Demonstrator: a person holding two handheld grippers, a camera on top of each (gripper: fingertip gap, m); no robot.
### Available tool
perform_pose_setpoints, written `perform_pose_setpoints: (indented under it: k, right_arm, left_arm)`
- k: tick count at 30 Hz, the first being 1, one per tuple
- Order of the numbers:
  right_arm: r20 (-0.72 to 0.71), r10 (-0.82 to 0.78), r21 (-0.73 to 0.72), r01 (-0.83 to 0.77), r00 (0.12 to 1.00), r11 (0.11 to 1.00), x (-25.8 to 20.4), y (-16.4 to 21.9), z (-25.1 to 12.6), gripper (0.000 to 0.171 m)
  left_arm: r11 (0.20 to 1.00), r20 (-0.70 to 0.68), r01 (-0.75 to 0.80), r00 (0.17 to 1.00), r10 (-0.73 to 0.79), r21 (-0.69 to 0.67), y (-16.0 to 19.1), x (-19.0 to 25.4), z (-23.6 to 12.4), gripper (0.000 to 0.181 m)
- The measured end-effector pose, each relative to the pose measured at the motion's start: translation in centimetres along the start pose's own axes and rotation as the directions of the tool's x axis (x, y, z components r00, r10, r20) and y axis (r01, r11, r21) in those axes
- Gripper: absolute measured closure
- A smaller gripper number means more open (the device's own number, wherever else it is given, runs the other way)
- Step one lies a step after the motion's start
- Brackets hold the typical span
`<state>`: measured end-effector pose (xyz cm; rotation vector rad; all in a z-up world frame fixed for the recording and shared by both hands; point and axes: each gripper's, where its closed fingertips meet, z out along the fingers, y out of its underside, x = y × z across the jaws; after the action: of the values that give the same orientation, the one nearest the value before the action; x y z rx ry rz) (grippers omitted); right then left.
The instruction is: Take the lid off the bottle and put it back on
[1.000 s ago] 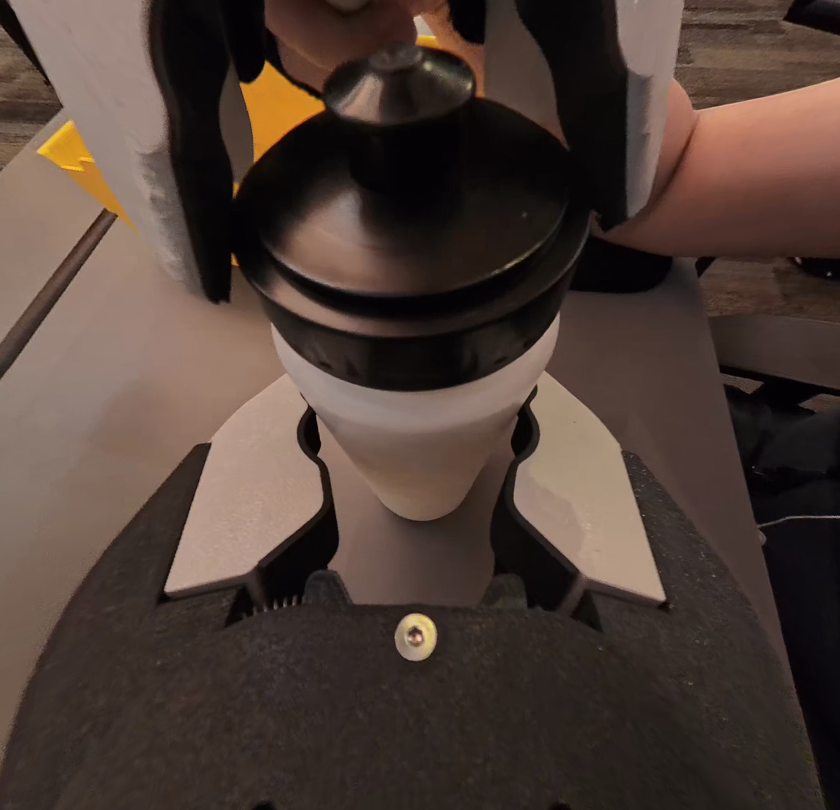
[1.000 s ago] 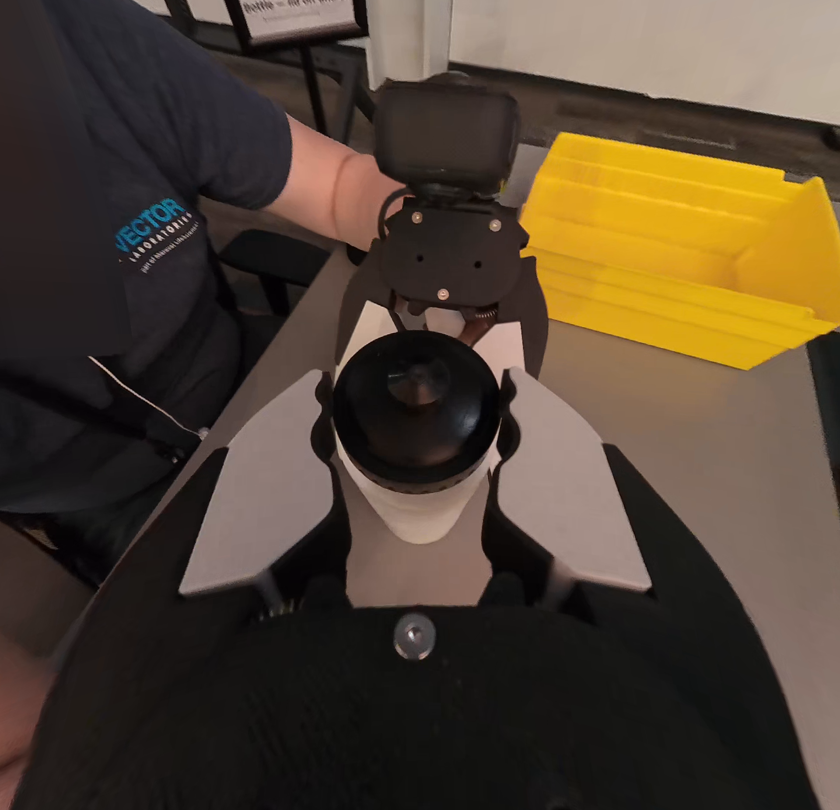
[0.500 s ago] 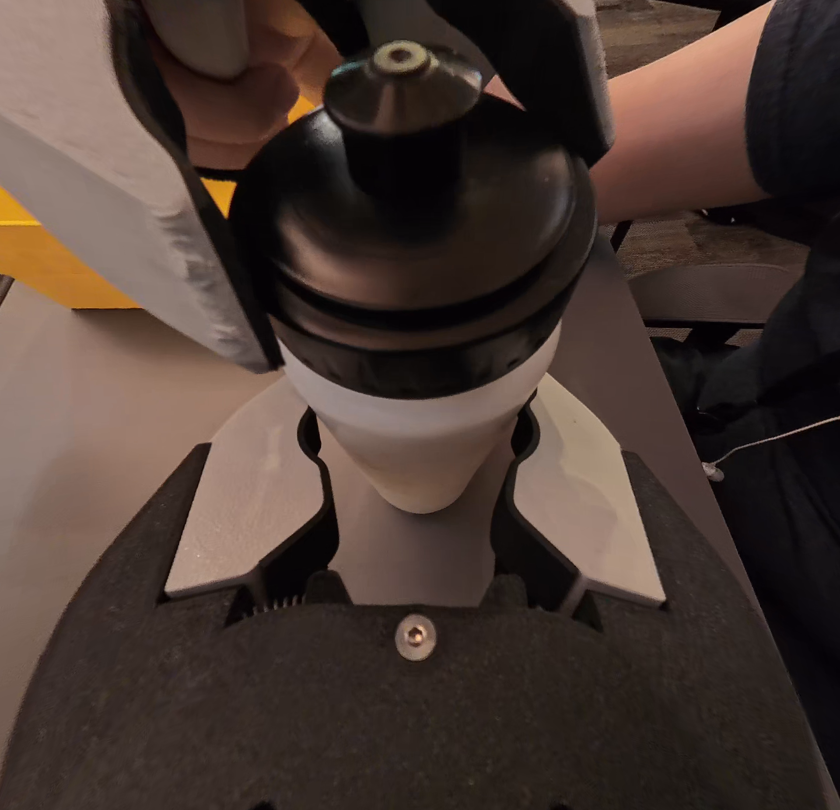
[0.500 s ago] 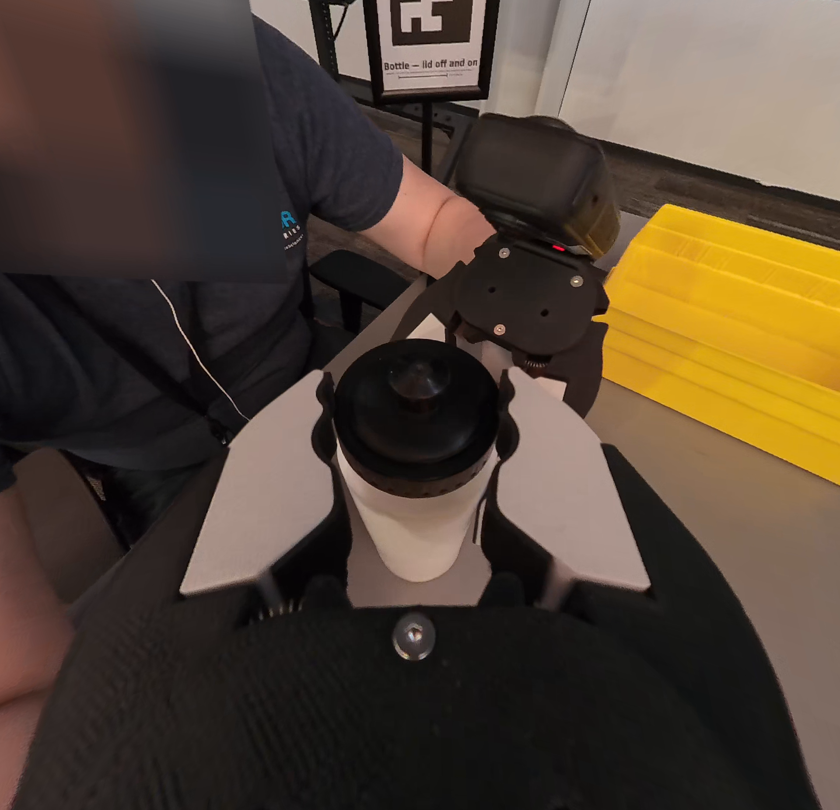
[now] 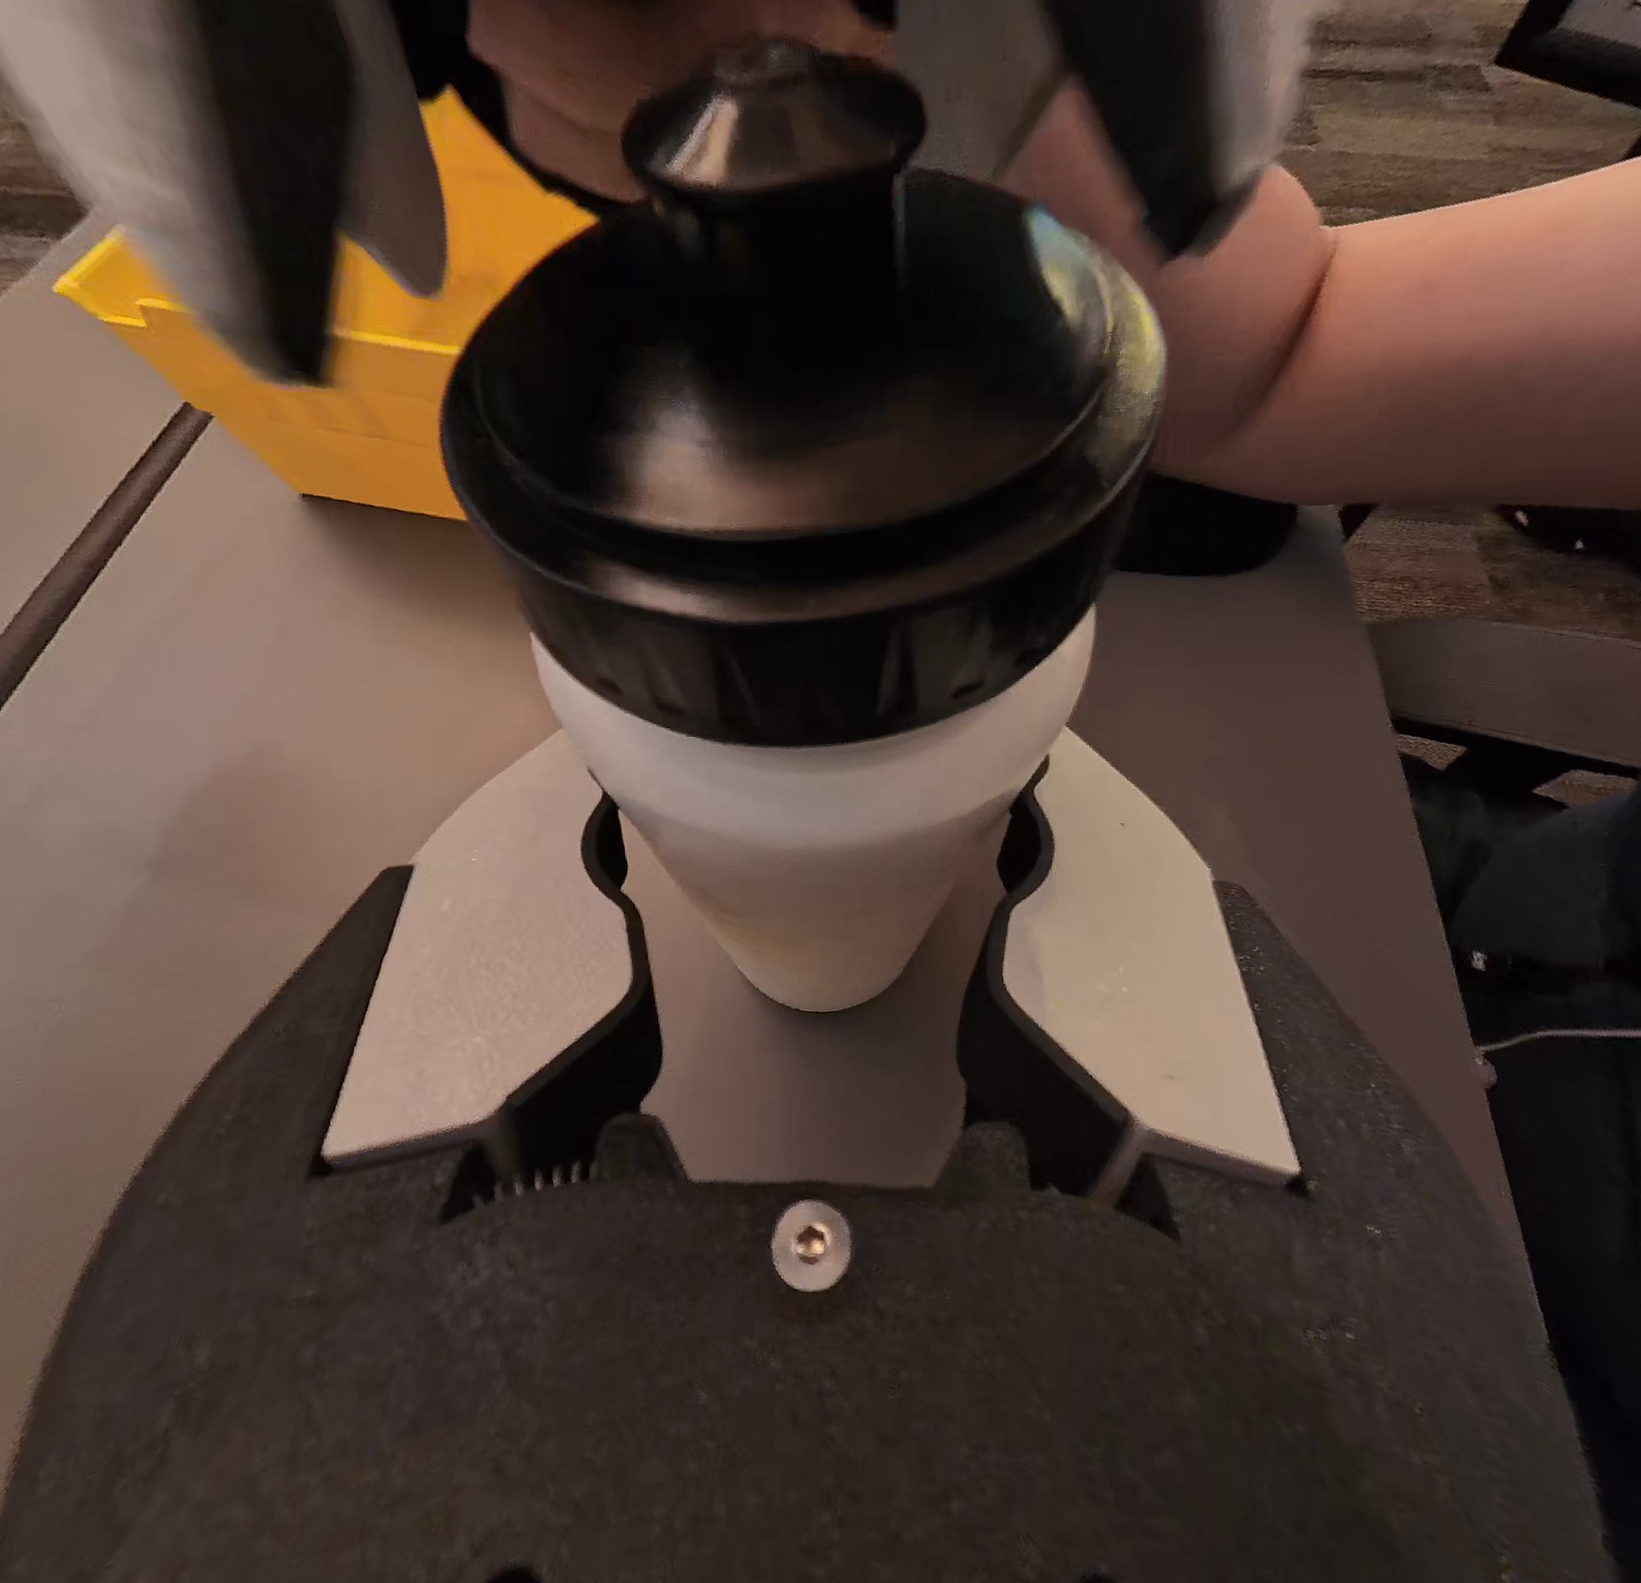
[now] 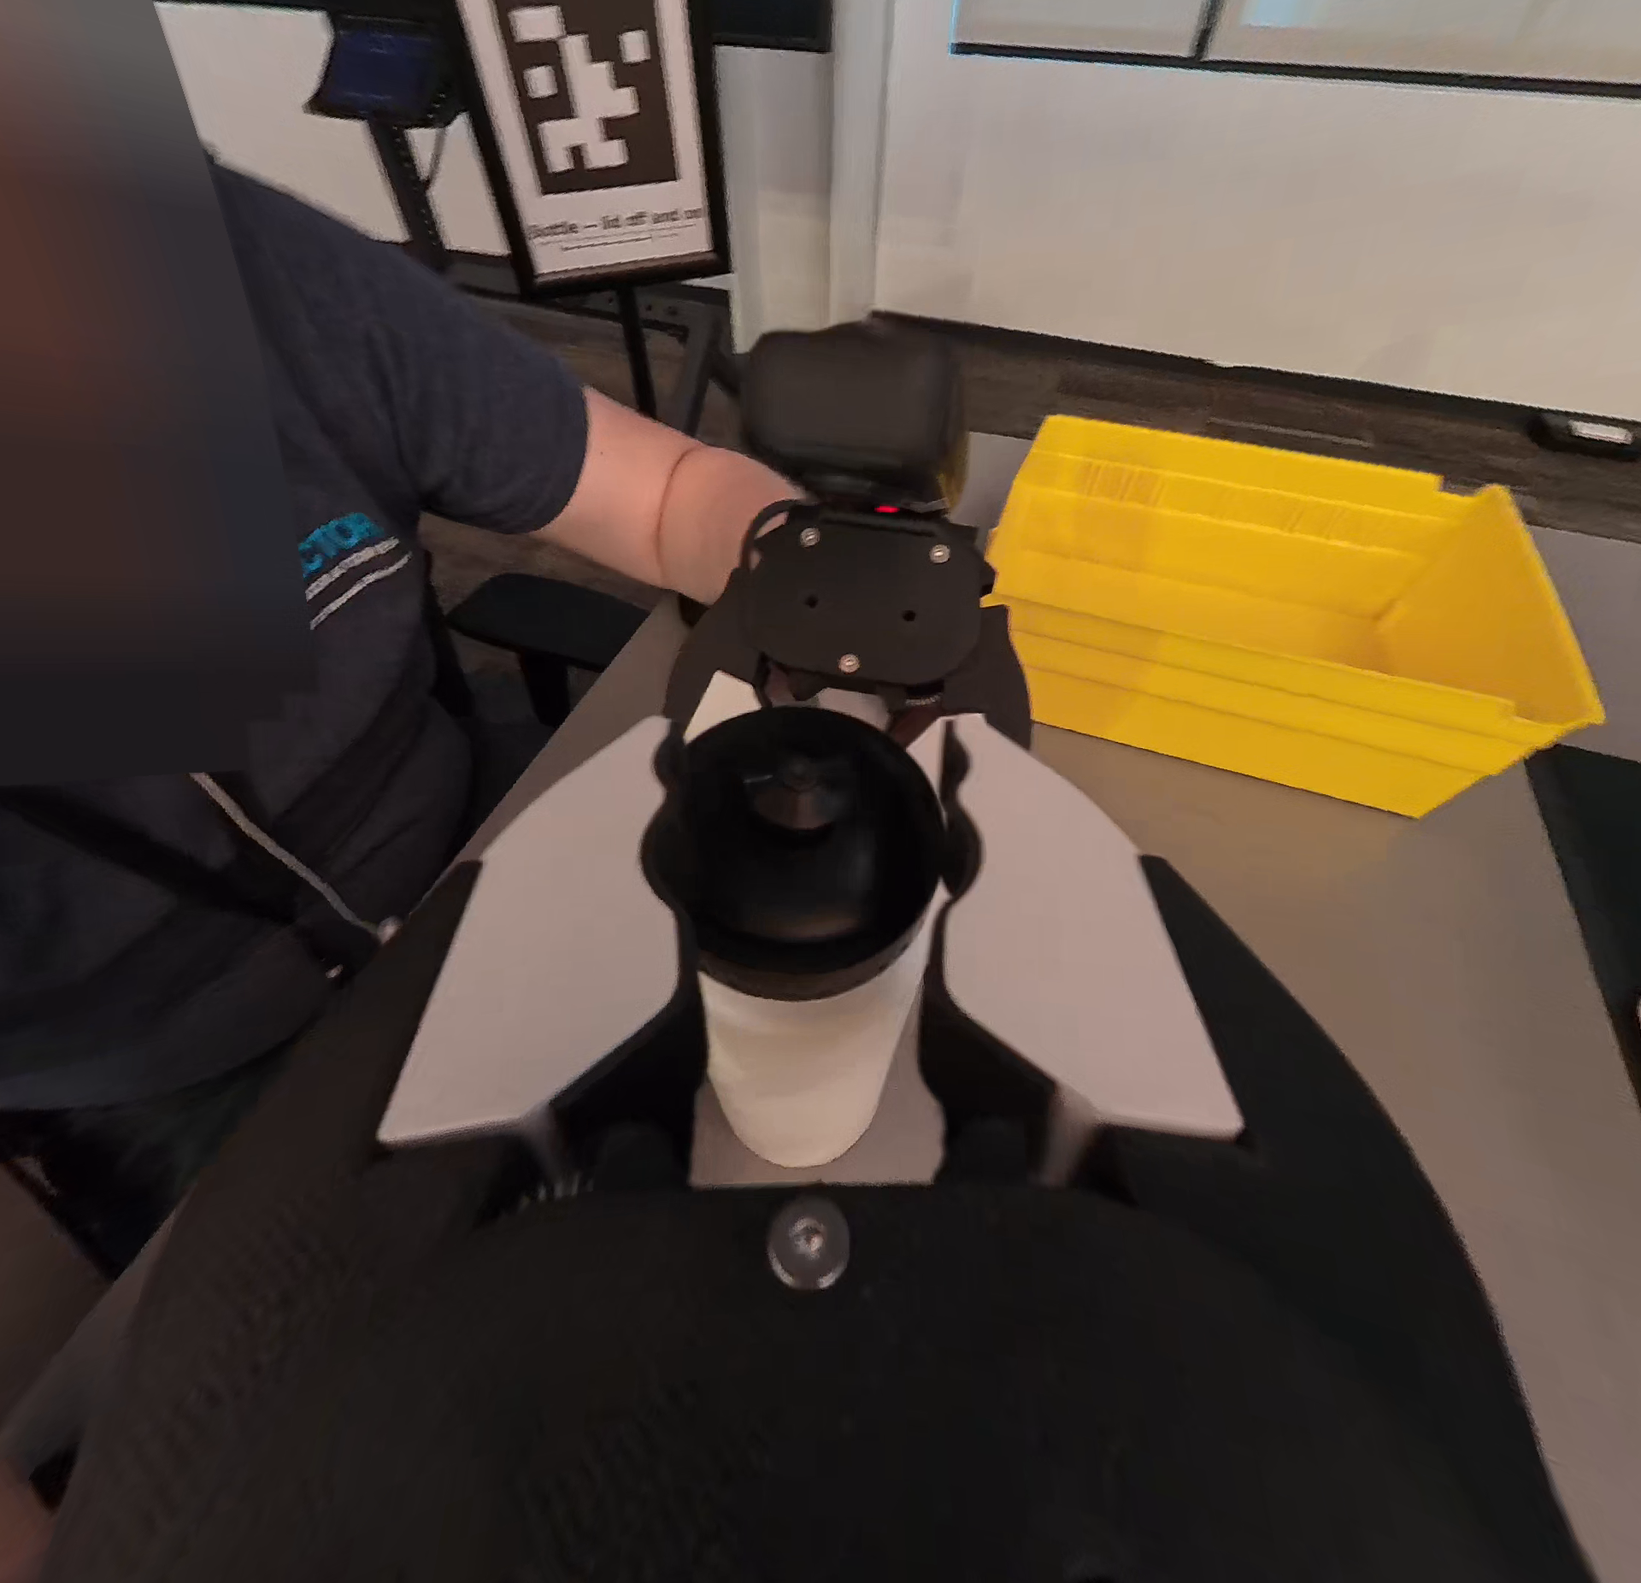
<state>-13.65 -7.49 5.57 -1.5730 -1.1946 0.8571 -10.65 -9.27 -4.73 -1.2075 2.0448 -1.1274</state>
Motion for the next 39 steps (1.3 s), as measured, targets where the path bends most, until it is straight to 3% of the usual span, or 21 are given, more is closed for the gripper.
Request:
perform_pose_setpoints:
  k: [3,7,10,15,19,22,24,26,28,29,31,35,39]
  right_arm:
    - [-0.122,0.063,-0.004,-0.064,0.991,0.998,1.3,-0.6,0.0,0.098]
    - [-0.346,0.099,-0.197,-0.175,0.933,0.965,2.9,1.6,0.2,0.097]
    - [-0.449,0.117,-0.227,-0.240,0.886,0.944,3.6,2.1,0.4,0.099]
    - [-0.329,0.119,-0.248,-0.208,0.937,0.946,2.0,1.9,0.1,0.101]
    - [-0.202,0.124,-0.140,-0.154,0.972,0.978,1.3,0.5,-0.8,0.101]
    - [-0.308,0.115,-0.082,-0.146,0.945,0.986,2.9,-0.1,-4.2,0.101]
    - [-0.537,0.091,-0.112,-0.177,0.839,0.978,5.6,1.4,-9.3,0.101]
    - [-0.796,0.058,-0.191,-0.341,0.603,0.921,8.4,6.0,-16.8,0.101]
    - [-0.910,0.095,-0.164,-0.562,0.403,0.811,9.4,12.0,-23.0,0.101]
    - [-0.924,0.155,-0.116,-0.643,0.349,0.757,9.7,14.7,-24.5,0.101]
    - [-0.941,0.228,-0.043,-0.758,0.249,0.651,10.6,19.9,-26.2,0.101]
    - [-0.982,0.176,0.019,-0.898,0.065,0.440,11.4,27.9,-28.4,0.101]
    - [-0.984,0.174,0.087,-0.927,-0.024,0.365,11.3,31.0,-29.1,0.101]
  left_arm:
    - [0.999,0.069,0.043,0.997,-0.044,0.005,0.2,-1.5,-0.3,0.098]
    - [0.995,0.161,0.101,0.982,-0.103,0.020,0.4,-3.3,-0.7,0.097]
    - [0.995,0.171,0.098,0.980,-0.099,0.016,0.4,-3.3,-0.7,0.098]
    - [0.999,0.110,0.040,0.993,-0.040,0.002,0.2,-2.0,-0.4,0.098]
    - [0.999,0.105,0.034,0.994,-0.033,-0.001,0.2,-1.9,-0.4,0.097]
    - [0.998,0.110,0.060,0.992,-0.060,0.004,0.3,-2.3,-0.5,0.098]
    - [0.998,0.123,0.067,0.990,-0.067,0.003,0.4,-2.6,-0.6,0.097]
    - [0.998,0.137,0.064,0.989,-0.063,0.002,0.4,-2.8,-0.7,0.098]
    - [0.998,0.138,0.064,0.988,-0.064,0.003,0.4,-2.9,-0.7,0.097]
    - [0.998,0.139,0.065,0.988,-0.066,0.005,0.4,-2.9,-0.7,0.097]
    - [0.998,0.138,0.067,0.988,-0.068,0.009,0.4,-2.9,-0.7,0.097]
    - [0.998,0.140,0.069,0.988,-0.070,0.009,0.4,-2.9,-0.7,0.097]
    - [0.998,0.139,0.067,0.988,-0.068,0.008,0.4,-2.9,-0.7,0.098]
